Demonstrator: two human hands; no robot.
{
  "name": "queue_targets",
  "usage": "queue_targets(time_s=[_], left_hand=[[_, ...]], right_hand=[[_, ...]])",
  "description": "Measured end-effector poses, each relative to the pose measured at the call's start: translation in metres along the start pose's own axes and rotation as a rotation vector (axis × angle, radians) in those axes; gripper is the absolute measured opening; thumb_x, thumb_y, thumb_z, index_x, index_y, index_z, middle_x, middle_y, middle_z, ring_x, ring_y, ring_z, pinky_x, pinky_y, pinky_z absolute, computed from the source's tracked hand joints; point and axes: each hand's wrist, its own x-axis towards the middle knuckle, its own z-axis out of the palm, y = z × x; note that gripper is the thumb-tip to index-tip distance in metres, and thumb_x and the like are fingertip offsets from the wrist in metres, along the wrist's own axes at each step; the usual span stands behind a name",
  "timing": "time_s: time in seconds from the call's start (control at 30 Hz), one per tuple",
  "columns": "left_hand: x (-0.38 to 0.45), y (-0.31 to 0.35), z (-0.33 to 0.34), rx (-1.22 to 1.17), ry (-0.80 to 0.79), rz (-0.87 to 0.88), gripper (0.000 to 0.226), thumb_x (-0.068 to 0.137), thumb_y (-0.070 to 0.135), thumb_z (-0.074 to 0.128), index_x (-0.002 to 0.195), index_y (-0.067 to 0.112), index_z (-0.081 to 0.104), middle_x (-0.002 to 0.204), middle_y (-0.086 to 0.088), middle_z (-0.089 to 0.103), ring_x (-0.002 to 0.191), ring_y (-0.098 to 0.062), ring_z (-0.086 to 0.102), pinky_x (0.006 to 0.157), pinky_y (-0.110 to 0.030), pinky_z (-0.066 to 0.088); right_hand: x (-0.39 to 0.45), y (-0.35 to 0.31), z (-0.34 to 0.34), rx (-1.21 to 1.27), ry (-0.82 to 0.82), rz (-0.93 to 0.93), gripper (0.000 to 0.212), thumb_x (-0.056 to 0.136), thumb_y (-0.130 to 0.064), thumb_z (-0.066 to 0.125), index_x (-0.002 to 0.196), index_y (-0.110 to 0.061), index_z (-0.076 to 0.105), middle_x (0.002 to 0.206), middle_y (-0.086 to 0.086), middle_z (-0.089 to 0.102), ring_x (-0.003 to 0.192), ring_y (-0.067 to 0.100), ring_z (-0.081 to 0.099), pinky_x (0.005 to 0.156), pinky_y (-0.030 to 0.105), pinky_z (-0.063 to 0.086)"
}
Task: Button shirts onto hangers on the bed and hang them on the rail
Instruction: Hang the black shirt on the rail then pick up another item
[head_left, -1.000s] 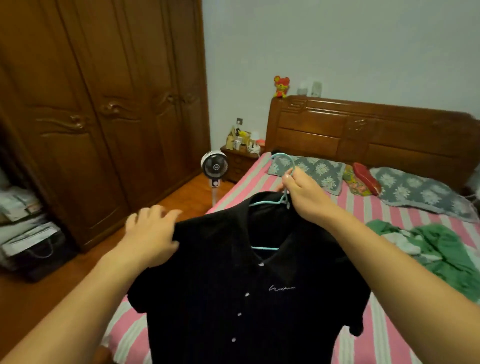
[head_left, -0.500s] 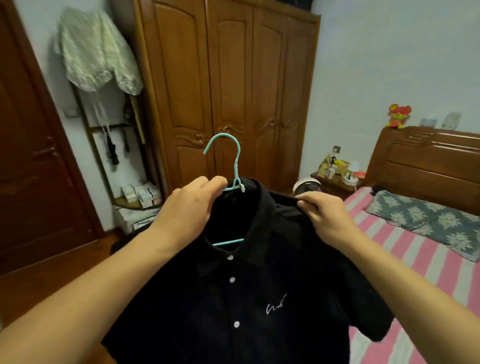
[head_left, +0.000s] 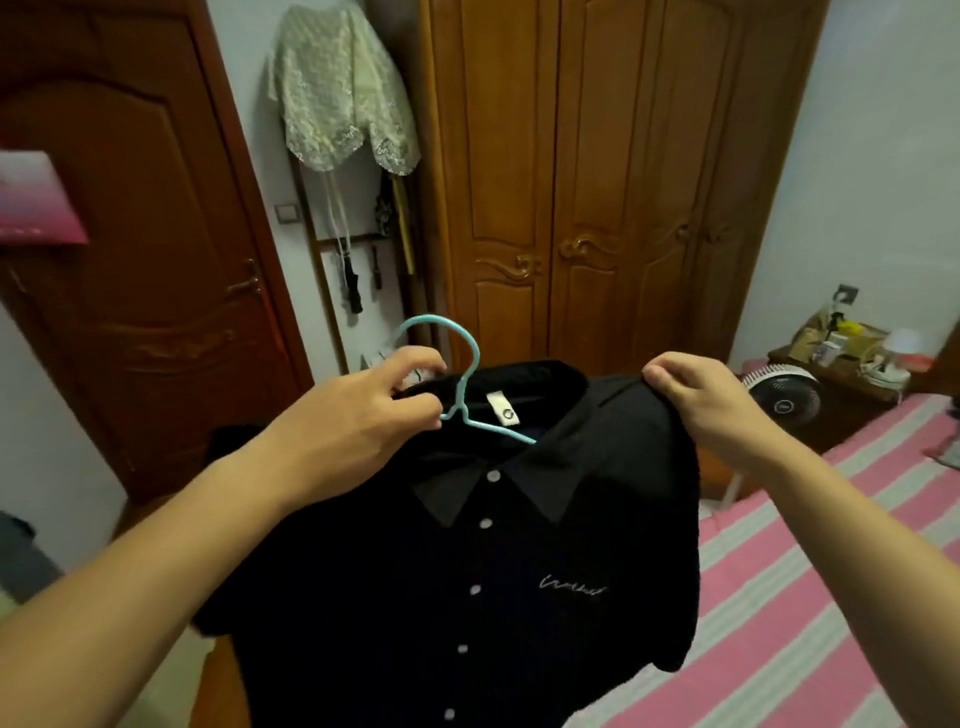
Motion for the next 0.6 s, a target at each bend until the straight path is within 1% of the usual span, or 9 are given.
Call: queue_targets(time_s=[0.07, 0.13, 0.2, 0.27, 0.33, 0.4, 0.5, 0.53, 0.6], left_hand=[[-0.006, -0.014, 0.006, -0.093, 0.101, -0.156, 0.019, 0.1, 0.036, 0.051, 0.093, 0.02, 0.058, 0.139, 0.0, 0.045, 0.088, -0.025, 0.066, 0.064, -0.043, 0.057], [-0.011, -0.034, 0.016, -0.148, 0.162, -0.375, 0.024, 0.102, 0.042, 0.045, 0.093, 0.024, 0.058, 0.123, 0.009, 0.05, 0.088, -0.026, 0.064, 0.072, -0.047, 0.055], [-0.017, -0.056, 0.028, -0.102, 0.151, -0.535, 0.027, 0.103, 0.046, 0.039, 0.092, 0.028, 0.055, 0.102, 0.011, 0.052, 0.089, -0.026, 0.061, 0.075, -0.048, 0.053], [-0.026, -0.075, 0.038, -0.081, 0.141, -0.661, 0.025, 0.102, 0.046, 0.04, 0.09, 0.028, 0.053, 0.09, 0.009, 0.052, 0.085, -0.024, 0.058, 0.074, -0.047, 0.052], [-0.037, -0.092, 0.043, -0.119, 0.172, -0.763, 0.019, 0.101, 0.038, 0.049, 0.088, 0.027, 0.057, 0.087, 0.009, 0.052, 0.084, -0.019, 0.056, 0.077, -0.047, 0.051], [-0.045, -0.108, 0.043, -0.126, 0.18, -0.844, 0.016, 0.1, 0.032, 0.057, 0.087, 0.025, 0.064, 0.089, 0.009, 0.051, 0.085, -0.014, 0.055, 0.08, -0.043, 0.05], [-0.059, -0.12, 0.036, -0.092, 0.234, -0.933, 0.01, 0.097, 0.023, 0.066, 0.088, 0.024, 0.07, 0.092, 0.01, 0.052, 0.087, -0.004, 0.055, 0.083, -0.025, 0.046], [-0.061, -0.12, 0.032, -0.074, 0.269, -0.946, 0.008, 0.096, 0.019, 0.068, 0.09, 0.022, 0.072, 0.091, 0.013, 0.052, 0.088, -0.001, 0.055, 0.084, -0.017, 0.042], [-0.065, -0.119, 0.025, -0.045, 0.317, -0.959, 0.005, 0.093, 0.015, 0.071, 0.092, 0.016, 0.076, 0.091, 0.018, 0.05, 0.089, 0.004, 0.055, 0.085, -0.006, 0.037]], right_hand=[[0.027, 0.005, 0.022, 0.005, -0.146, 0.084, 0.029, 0.106, -0.041, 0.044, 0.098, -0.027, 0.068, 0.102, -0.001, 0.069, 0.104, 0.022, 0.063, 0.091, 0.041, 0.046], [0.044, 0.003, 0.041, 0.206, -0.274, 0.171, 0.056, 0.098, -0.065, 0.033, 0.13, -0.028, 0.062, 0.129, -0.002, 0.063, 0.125, 0.018, 0.055, 0.111, 0.043, 0.039], [0.058, 0.002, 0.058, 0.454, -0.372, 0.202, 0.071, 0.086, -0.082, 0.04, 0.136, -0.036, 0.059, 0.135, -0.007, 0.063, 0.128, 0.013, 0.055, 0.111, 0.044, 0.039], [0.07, 0.002, 0.076, 0.444, -0.43, 0.035, 0.046, 0.088, -0.065, 0.059, 0.122, -0.036, 0.069, 0.121, -0.01, 0.071, 0.117, 0.008, 0.063, 0.103, 0.04, 0.048], [0.091, 0.007, 0.101, 0.288, -0.273, -0.117, 0.019, 0.095, -0.033, 0.064, 0.11, -0.031, 0.075, 0.104, -0.01, 0.073, 0.102, 0.004, 0.067, 0.094, 0.044, 0.054], [0.114, 0.006, 0.127, 0.306, -0.124, -0.146, 0.018, 0.096, -0.019, 0.064, 0.106, -0.026, 0.077, 0.097, -0.007, 0.069, 0.094, 0.006, 0.066, 0.087, 0.05, 0.056], [0.152, -0.015, 0.161, 0.18, -0.051, -0.397, 0.019, 0.094, -0.018, 0.066, 0.108, -0.023, 0.076, 0.1, -0.006, 0.063, 0.095, 0.012, 0.06, 0.084, 0.044, 0.055], [0.163, -0.026, 0.174, 0.125, -0.089, -0.509, 0.025, 0.094, -0.025, 0.065, 0.118, -0.023, 0.072, 0.108, -0.007, 0.06, 0.104, 0.014, 0.057, 0.091, 0.04, 0.051], [0.183, -0.057, 0.196, 0.051, -0.319, -0.627, 0.045, 0.097, -0.042, 0.058, 0.14, -0.029, 0.053, 0.124, -0.014, 0.05, 0.12, 0.008, 0.046, 0.103, 0.03, 0.039]])
